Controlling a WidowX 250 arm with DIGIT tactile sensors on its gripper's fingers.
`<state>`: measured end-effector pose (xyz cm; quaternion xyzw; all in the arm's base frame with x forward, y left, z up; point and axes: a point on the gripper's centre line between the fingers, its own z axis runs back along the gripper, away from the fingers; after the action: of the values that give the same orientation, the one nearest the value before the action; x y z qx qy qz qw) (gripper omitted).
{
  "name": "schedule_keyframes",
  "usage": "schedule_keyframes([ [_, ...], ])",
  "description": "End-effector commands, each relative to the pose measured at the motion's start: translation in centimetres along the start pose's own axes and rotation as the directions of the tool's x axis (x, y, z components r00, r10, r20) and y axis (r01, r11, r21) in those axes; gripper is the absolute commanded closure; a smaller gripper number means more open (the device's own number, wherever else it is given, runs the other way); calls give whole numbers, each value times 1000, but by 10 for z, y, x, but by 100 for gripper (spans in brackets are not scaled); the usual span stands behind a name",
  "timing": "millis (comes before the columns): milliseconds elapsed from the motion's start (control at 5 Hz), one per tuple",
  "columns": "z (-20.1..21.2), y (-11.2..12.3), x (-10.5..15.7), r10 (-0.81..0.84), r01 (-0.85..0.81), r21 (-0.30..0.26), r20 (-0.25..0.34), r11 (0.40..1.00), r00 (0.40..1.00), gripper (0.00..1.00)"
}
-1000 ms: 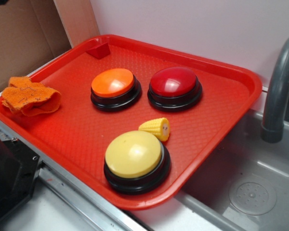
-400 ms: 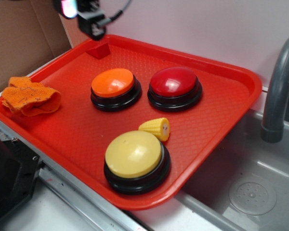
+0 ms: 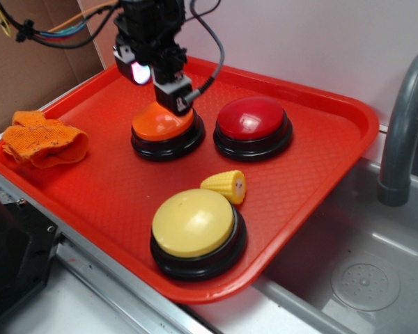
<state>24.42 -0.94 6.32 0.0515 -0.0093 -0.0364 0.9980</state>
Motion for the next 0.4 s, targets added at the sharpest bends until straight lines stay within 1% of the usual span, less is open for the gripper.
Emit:
schedule_keyframes([
  [0, -13, 13, -7, 4, -4, -22, 18, 1000, 1000, 0],
  [200, -6, 20, -5, -12, 12, -26, 3, 1000, 1000, 0],
])
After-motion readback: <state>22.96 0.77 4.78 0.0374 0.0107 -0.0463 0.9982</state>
